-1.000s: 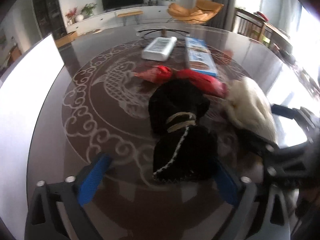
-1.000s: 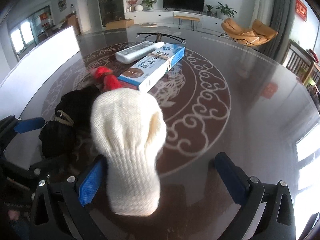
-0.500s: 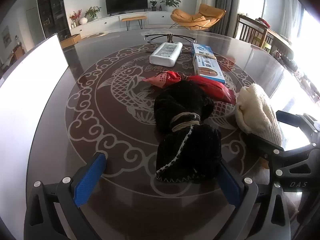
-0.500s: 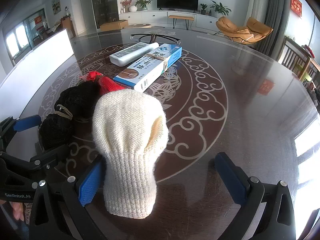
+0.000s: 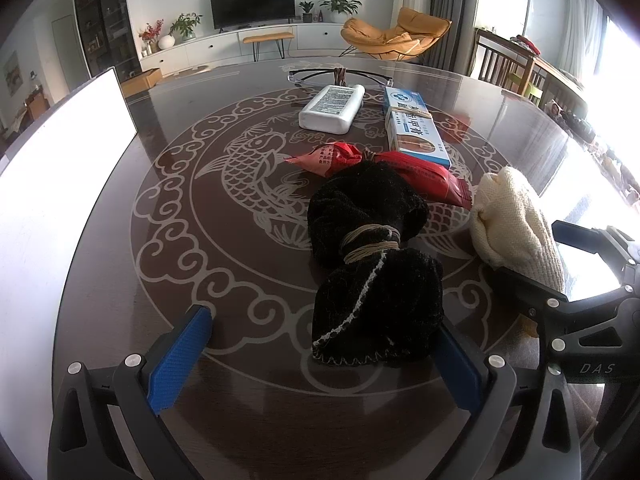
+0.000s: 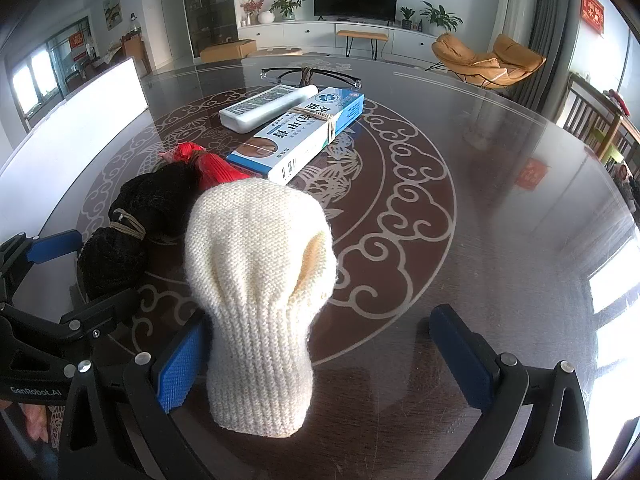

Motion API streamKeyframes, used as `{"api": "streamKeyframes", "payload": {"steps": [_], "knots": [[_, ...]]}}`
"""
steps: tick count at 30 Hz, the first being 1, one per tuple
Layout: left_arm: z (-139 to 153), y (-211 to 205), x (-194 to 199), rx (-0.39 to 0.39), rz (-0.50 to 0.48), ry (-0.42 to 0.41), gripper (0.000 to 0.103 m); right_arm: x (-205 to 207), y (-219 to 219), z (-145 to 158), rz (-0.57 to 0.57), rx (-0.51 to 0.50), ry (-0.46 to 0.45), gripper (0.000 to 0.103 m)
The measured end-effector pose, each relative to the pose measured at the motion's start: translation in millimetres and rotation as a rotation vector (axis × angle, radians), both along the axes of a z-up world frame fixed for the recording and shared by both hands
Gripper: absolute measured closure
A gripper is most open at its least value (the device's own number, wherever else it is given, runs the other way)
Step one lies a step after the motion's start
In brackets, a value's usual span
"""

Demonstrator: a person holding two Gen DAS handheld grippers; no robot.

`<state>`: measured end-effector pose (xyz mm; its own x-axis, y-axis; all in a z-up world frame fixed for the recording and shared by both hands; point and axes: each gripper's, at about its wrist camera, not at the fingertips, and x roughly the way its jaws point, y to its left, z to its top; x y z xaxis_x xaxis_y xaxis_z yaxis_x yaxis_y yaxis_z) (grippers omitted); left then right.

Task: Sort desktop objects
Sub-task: 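Close the left gripper on the black bag and lift it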

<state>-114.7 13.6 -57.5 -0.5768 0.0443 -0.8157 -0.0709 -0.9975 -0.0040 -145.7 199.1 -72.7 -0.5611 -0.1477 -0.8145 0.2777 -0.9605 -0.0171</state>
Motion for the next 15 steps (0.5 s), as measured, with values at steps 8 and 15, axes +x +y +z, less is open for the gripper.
{"api": "streamKeyframes", "payload": {"steps": [8, 15], "knots": [[0.2, -0.8, 0.5, 0.002, -0.002, 0.000, 0.000, -0.1, 0.1, -0.1, 0.000, 0.000, 0.000, 0.000], [-0.1, -0.1, 0.8, 0.001, -0.003, 0.000, 0.000, -0.3, 0.0, -0.1, 0.000, 0.000, 0.000, 0.000]]}}
